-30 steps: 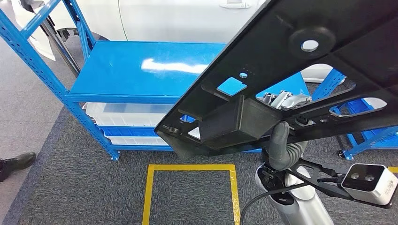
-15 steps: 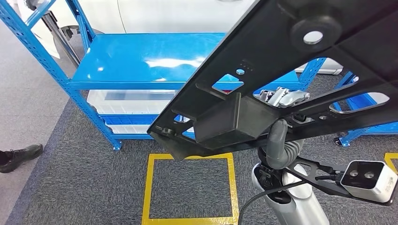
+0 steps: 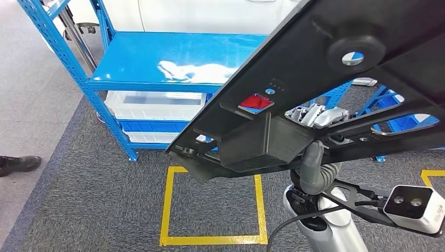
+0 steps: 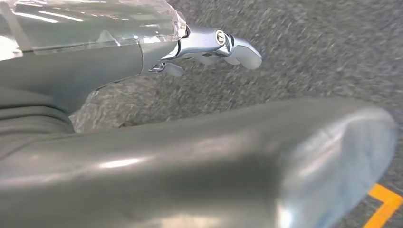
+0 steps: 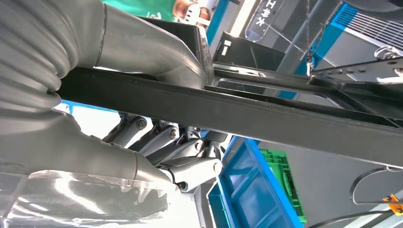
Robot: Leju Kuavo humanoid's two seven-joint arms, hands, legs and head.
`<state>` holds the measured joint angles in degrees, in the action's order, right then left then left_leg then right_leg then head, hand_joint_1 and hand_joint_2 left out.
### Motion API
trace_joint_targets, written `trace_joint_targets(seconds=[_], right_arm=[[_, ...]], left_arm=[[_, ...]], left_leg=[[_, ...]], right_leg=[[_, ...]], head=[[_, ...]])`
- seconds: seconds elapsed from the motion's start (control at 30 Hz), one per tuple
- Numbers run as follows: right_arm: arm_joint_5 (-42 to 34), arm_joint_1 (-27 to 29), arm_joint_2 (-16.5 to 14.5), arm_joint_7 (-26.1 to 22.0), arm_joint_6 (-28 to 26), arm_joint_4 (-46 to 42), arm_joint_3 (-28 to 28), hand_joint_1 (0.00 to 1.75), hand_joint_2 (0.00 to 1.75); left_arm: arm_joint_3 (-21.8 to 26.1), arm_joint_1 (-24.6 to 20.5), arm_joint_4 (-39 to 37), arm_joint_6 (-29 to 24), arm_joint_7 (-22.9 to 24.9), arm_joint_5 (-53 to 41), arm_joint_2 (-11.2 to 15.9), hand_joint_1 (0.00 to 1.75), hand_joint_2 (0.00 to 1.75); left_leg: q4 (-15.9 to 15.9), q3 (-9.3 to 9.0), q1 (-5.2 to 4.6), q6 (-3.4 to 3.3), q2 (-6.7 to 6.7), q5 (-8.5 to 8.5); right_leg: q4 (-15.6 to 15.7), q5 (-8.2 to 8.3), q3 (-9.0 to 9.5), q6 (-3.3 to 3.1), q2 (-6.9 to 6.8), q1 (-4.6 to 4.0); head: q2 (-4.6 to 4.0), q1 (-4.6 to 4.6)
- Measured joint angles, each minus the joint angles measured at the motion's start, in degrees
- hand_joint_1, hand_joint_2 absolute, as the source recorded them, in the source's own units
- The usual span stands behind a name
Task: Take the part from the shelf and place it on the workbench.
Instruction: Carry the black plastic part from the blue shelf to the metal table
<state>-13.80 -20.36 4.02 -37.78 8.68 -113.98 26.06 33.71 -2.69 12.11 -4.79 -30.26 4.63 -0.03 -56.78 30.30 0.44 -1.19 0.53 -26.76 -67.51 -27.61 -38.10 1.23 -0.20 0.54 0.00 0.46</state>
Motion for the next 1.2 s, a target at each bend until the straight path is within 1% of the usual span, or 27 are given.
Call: trace_joint_targets(seconds=[0.03, 0.07, 0.1, 0.17, 0.23, 0.27, 0.3, 0.37, 0.4, 0.43, 0.47, 0.5, 0.57, 0.6, 0.63, 0.7, 0.77, 0.8, 0.87, 0.9, 0.93, 0.97, 1.0, 1.03, 1.1, 1.13, 1.2], right_arm=[[0.0, 0.0, 0.0, 0.0, 0.1, 0.0, -0.2, 1.75, 1.75], [0.0, 0.0, 0.0, 0.0, 0.3, -0.1, -0.3, 1.75, 1.75], [0.0, 0.0, 0.0, 0.0, 0.3, -0.2, -0.4, 1.75, 1.75], [0.0, 0.1, 0.0, 0.0, 0.4, -0.3, -0.6, 1.75, 1.75], [0.1, 0.2, 0.0, 0.0, 0.4, -0.4, -0.7, 1.75, 1.75], [0.1, 0.2, 0.0, -0.1, 0.4, -0.4, -0.8, 1.75, 1.75], [0.2, 0.2, 0.0, -0.1, 0.4, -0.4, -0.8, 1.75, 1.75], [0.6, 0.4, 0.0, -0.2, 0.5, -0.5, -0.9, 1.75, 1.75], [0.9, 0.7, 0.0, -0.4, 0.5, -0.5, -1.0, 1.75, 1.75], [1.1, 1.0, 0.1, -0.6, 0.5, -0.5, -1.2, 1.75, 1.75], [1.3, 1.4, 0.2, -0.9, 0.6, -0.5, -1.5, 1.75, 1.75], [1.4, 1.7, 0.4, -1.2, 0.7, -0.6, -1.9, 1.75, 1.75], [1.5, 2.4, 0.8, -1.7, 1.0, -1.0, -2.7, 1.75, 1.75], [1.5, 2.6, 0.9, -1.9, 1.2, -1.1, -3.0, 1.75, 1.75], [1.4, 2.7, 1.1, -2.0, 1.5, -1.2, -3.4, 1.75, 1.75], [1.0, 2.9, 1.5, -2.0, 1.9, -1.3, -4.2, 1.75, 1.75], [0.7, 3.0, 1.9, -1.9, 2.2, -1.3, -5.1, 1.75, 1.75], [0.6, 3.0, 2.1, -1.8, 2.3, -1.3, -5.6, 1.75, 1.75], [0.6, 3.4, 2.4, -1.6, 2.4, -1.4, -6.5, 1.75, 1.75], [0.8, 3.8, 2.6, -1.5, 2.4, -1.4, -7.0, 1.75, 1.75], [1.1, 4.3, 2.8, -1.5, 2.3, -1.4, -7.4, 1.75, 1.75], [1.6, 5.0, 2.9, -1.5, 2.2, -1.4, -7.8, 1.75, 1.75], [2.3, 5.7, 3.1, -1.6, 2.0, -1.6, -8.1, 1.75, 1.75], [3.1, 6.4, 3.3, -1.8, 1.8, -1.7, -8.4, 1.75, 1.75], [4.5, 7.3, 3.4, -2.0, 1.5, -2.3, -8.7, 1.75, 1.75], [5.3, 7.8, 3.5, -2.0, 1.4, -2.6, -8.8, 1.75, 1.75], [6.5, 9.1, 3.5, -2.1, 1.0, -3.2, -9.0, 1.75, 1.75]], left_arm=[[0.1, 0.0, 0.0, 0.0, 0.2, 0.0, 0.0, 0.00, 0.00], [0.2, 0.0, 0.0, 0.0, 0.3, 0.0, 0.0, 0.00, 0.00], [0.3, 0.0, 0.0, 0.0, 0.4, 0.0, 0.0, 0.00, 0.00], [0.4, 0.0, 0.0, 0.0, 0.5, 0.0, 0.0, 0.00, 0.00], [0.6, 0.0, 0.0, 0.0, 0.6, 0.0, 0.1, 0.00, 0.00], [0.6, 0.0, 0.0, 0.0, 0.7, -0.1, 0.1, 0.00, 0.00], [0.6, 0.0, 0.0, -0.1, 0.8, -0.2, 0.2, 0.00, 0.00], [0.7, 0.1, 0.0, -0.4, 1.8, -0.6, 0.5, 0.00, 0.00], [0.7, 0.1, 0.0, -0.8, 2.7, -0.9, 0.7, 0.00, 0.00], [0.7, 0.2, 0.0, -1.2, 3.8, -1.3, 0.9, 0.00, 0.00], [0.7, 0.3, 0.0, -1.6, 4.9, -1.8, 1.3, 0.00, 0.00], [0.7, 0.4, 0.0, -2.1, 6.0, -2.3, 1.7, 0.00, 0.00], [0.7, 0.5, 0.0, -3.2, 7.7, -3.2, 2.4, 0.00, 0.00], [0.7, 0.6, 0.0, -3.9, 8.5, -3.4, 2.7, 0.00, 0.00], [0.7, 0.6, 0.0, -4.5, 9.4, -3.6, 2.9, 0.00, 0.00], [0.7, 0.7, 0.0, -5.8, 11.4, -3.9, 2.9, 0.00, 0.00], [0.7, 0.6, 0.0, -7.1, 13.2, -4.3, 2.9, 0.00, 0.00], [0.7, 0.6, 0.0, -7.7, 13.9, -4.5, 2.9, 0.00, 0.00], [0.7, 0.7, 0.0, -8.9, 15.2, -5.1, 2.8, 0.00, 0.00], [0.7, 0.8, 0.0, -9.4, 15.8, -5.3, 2.8, 0.00, 0.00], [0.7, 0.8, 0.0, -9.8, 16.3, -5.5, 2.7, 0.00, 0.00], [0.7, 0.9, 0.0, -10.1, 16.7, -5.7, 2.5, 0.00, 0.00], [0.7, 0.9, 0.0, -10.3, 17.1, -5.8, 2.4, 0.00, 0.00], [0.7, 1.0, 0.0, -10.6, 17.3, -5.8, 2.2, 0.00, 0.00], [0.7, 1.1, 0.0, -10.8, 17.5, -5.8, 1.7, 0.00, 0.00], [0.7, 1.2, 0.0, -11.0, 17.5, -5.8, 1.5, 0.00, 0.00], [0.7, 1.3, 0.0, -11.1, 17.5, -5.8, 1.1, 0.00, 0.00]], left_leg=[[-0.1, 0.10, -0.06, 0.13, 0.00, -0.01], [-0.3, 0.27, -0.11, 0.36, -0.02, 0.00], [-0.4, 0.47, -0.16, 0.64, -0.01, 0.03], [-0.4, 0.74, -0.21, 1.31, 0.02, 0.19], [-1.0, 1.01, -0.20, 1.84, -0.01, -0.39], [-2.5, 1.66, -0.19, 2.07, -0.07, -1.45], [-5.2, 2.89, -0.10, 2.27, -0.13, -3.13], [-13.3, 6.59, 0.06, 2.68, -0.18, -6.98], [-16.6, 8.17, 0.15, 2.86, -0.17, -8.03], [-18.1, 8.90, 0.22, 2.96, -0.17, -8.03], [-16.9, 8.36, 0.29, 3.00, -0.20, -6.74], [-13.5, 6.71, 0.39, 2.97, -0.38, -4.56], [-4.7, 2.47, 0.60, 2.75, -1.88, -0.87], [-1.9, 1.15, 0.62, 2.57, -2.52, -0.08], [-0.7, 0.62, 0.56, 2.38, -2.94, 0.00], [-0.6, 0.68, 0.40, 1.82, -2.31, 0.10], [-0.3, 0.77, 0.53, 1.02, -1.37, 0.49], [-0.2, 0.83, 0.63, 0.64, -0.87, 0.67], [-0.2, 1.08, 0.53, 0.25, 0.07, 0.79], [-0.2, 1.19, 0.45, 0.19, 0.58, 0.80], [-0.2, 1.26, 0.38, 0.17, 1.08, 0.81], [-0.3, 1.26, 0.32, 0.17, 1.57, 0.79], [-0.3, 1.21, 0.27, 0.19, 2.02, 0.76], [-0.3, 1.12, 0.21, 0.25, 2.43, 0.69], [-0.4, 1.02, -0.12, 0.58, 3.22, 0.51], [-0.4, 0.97, -0.25, 0.82, 3.65, 0.44], [-0.3, 0.77, -0.39, 1.37, 4.58, 0.38]], right_leg=[[4.1, 1.13, 2.46, -0.38, -0.01, -0.12], [7.2, 1.90, 4.15, -0.74, -0.02, -0.28], [8.9, 2.12, 4.91, -1.04, -0.01, -0.47], [9.5, 2.18, 4.72, -1.50, 0.06, -0.64], [10.0, 2.53, 4.79, -2.16, 0.02, -0.30], [10.3, 2.72, 4.86, -2.48, -0.04, -0.11], [10.5, 2.86, 4.91, -2.71, -0.11, 0.00], [10.5, 2.94, 4.77, -2.92, -0.12, -0.09], [10.5, 2.96, 4.71, -2.96, -0.11, -0.13], [10.4, 2.98, 4.69, -2.97, -0.09, -0.16], [10.4, 2.97, 4.72, -2.91, 0.13, -0.16], [10.3, 2.94, 4.78, -2.80, 0.39, -0.16], [10.0, 2.89, 4.71, -2.39, 1.03, -0.21], [9.8, 2.96, 4.51, -2.07, 1.29, -0.25], [9.7, 3.10, 4.26, -1.73, 1.62, -0.27], [9.7, 3.45, 3.83, -0.97, 2.36, -0.22], [8.5, 2.54, 3.15, -0.33, 2.16, -0.12], [6.4, 1.14, 2.16, -0.05, 1.77, -0.07], [-1.1, -2.76, -1.23, 0.40, 1.02, 0.02], [-4.8, -4.19, -2.92, 0.55, 0.91, 0.09], [-6.9, -4.60, -3.78, 0.62, 0.83, 0.13], [-6.6, -3.90, -3.48, 0.60, 0.68, 0.16], [-3.8, -2.25, -1.92, 0.47, 0.33, 0.16], [0.5, -0.27, 0.44, 0.22, -0.43, 0.10], [7.7, 1.97, 4.12, -0.55, -2.34, -0.40], [9.3, 2.24, 4.80, -0.94, -2.80, -0.65], [9.8, 2.30, 4.67, -1.56, -2.07, -0.81]], head=[[0.00, -0.01], [0.00, -0.03], [0.00, -0.04], [0.00, -0.05], [0.00, -0.06], [0.00, -0.13], [0.00, -0.19], [0.00, -0.31], [0.00, -0.31], [0.00, -0.31], [0.00, -0.31], [0.00, -0.31], [0.00, -0.29], [0.00, -0.28], [0.00, -0.28], [0.00, -0.27], [0.00, -0.14], [0.00, -0.04], [0.00, 0.15], [0.00, 0.15], [0.00, 0.15], [0.00, 0.15], [0.00, 0.15], [0.00, 0.16], [0.00, 0.13], [0.00, 0.11], [0.00, 0.09]])
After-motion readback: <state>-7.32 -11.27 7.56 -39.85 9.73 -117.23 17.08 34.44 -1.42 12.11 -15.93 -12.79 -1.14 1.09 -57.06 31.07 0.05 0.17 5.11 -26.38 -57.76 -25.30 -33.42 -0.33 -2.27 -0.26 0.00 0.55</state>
